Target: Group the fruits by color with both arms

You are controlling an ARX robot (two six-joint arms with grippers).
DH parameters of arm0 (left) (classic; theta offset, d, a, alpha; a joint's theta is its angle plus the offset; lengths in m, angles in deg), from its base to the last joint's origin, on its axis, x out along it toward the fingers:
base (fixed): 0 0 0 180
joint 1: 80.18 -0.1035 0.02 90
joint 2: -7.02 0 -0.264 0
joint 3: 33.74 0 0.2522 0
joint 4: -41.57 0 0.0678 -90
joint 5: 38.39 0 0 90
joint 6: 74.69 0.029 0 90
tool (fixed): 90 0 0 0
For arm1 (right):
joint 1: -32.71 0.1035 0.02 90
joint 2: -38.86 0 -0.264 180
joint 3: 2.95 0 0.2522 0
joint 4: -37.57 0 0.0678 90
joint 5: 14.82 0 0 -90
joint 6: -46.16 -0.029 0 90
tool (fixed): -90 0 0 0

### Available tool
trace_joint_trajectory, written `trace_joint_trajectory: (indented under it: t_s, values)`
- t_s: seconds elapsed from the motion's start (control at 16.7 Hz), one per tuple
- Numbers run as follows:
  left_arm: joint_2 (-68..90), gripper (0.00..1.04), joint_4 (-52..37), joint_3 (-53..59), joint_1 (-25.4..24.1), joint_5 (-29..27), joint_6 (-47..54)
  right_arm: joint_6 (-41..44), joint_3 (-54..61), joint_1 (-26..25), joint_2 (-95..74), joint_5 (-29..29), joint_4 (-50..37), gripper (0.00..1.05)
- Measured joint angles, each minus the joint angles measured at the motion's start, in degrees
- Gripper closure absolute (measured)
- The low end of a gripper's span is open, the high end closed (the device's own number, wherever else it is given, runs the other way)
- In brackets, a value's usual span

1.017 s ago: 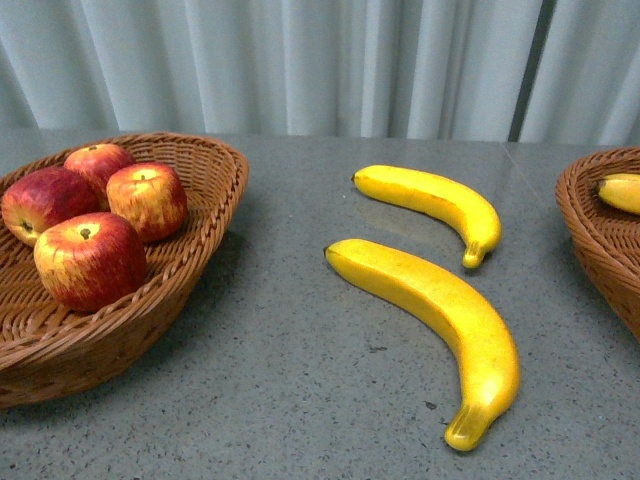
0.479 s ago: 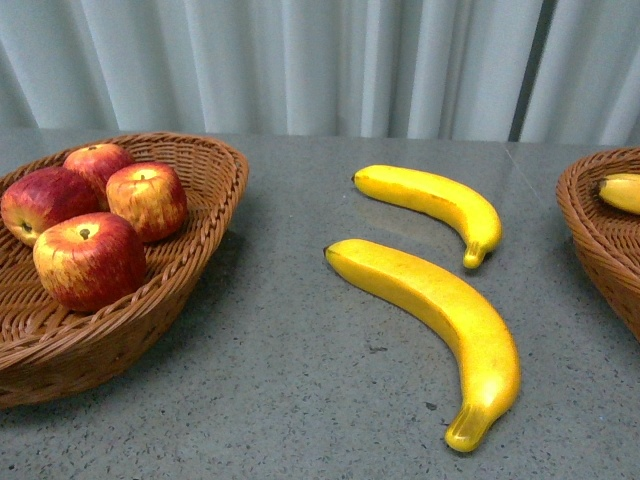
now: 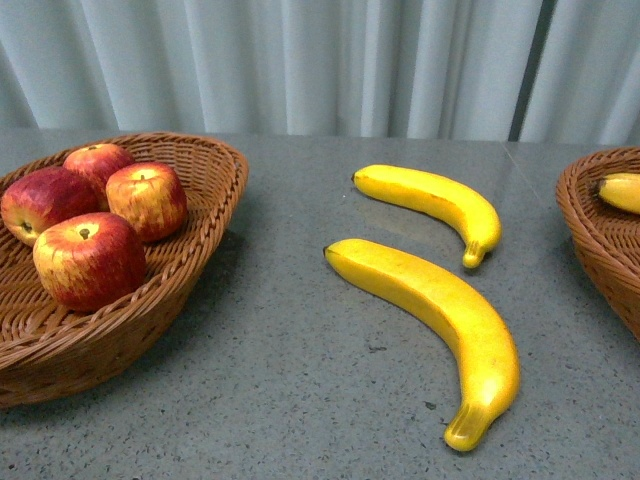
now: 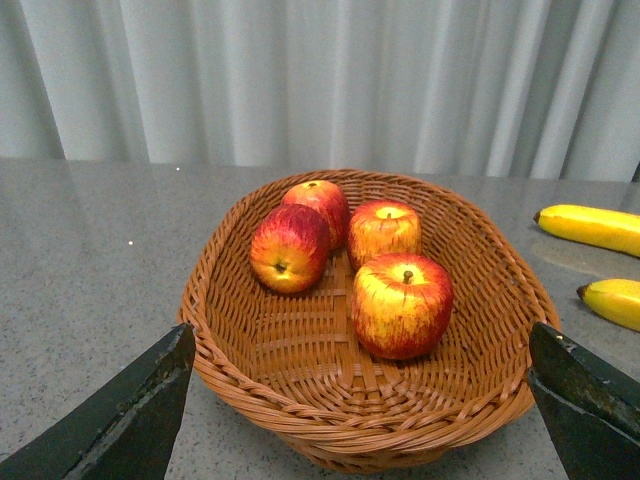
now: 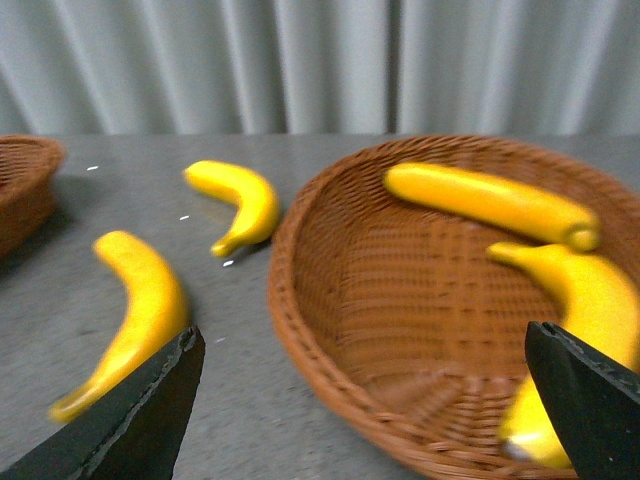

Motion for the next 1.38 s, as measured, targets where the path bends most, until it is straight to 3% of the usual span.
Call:
trace_joint_trajectory:
  t_s: [0.06,0.18,0.24,0.42,0.6,0.84,1.38]
  values:
    - [0.0,0.07,-0.1,0.0,0.0,0.1,0.0,-2.1,-1.5,-0.9,-6.3,5.5,-3.7,0.07]
    - [0.0,0.07,0.0,0.0,0.0,-0.1,0.0,-3.1,-2.8,0.7,-10.9,8.8,-8.1,0.07]
    - [0.0,0.07,0.0,0.0,0.0,0.0,0.0,-3.2,-5.6,5.2,-17.8,10.1,-15.5,0.07]
    - [0.0,0.07,0.0,0.0,0.0,0.0,0.0,-2.1,-18.9,17.2,-46.0,4.6,-33.6,0.07]
    - [0.0,0.07,0.0,0.0,0.0,0.0,0.0,1.4,-34.7,25.4,-70.1,-0.9,-25.8,0.07]
    - [0.0,0.07,0.0,0.0,0.0,0.0,0.0,10.2,-46.1,31.5,-86.6,-6.3,-15.4,0.07]
    - [0.0,0.07,0.0,0.0,0.0,0.0,0.0,20.7,-48.9,32.8,-95.1,-11.3,-8.9,0.07]
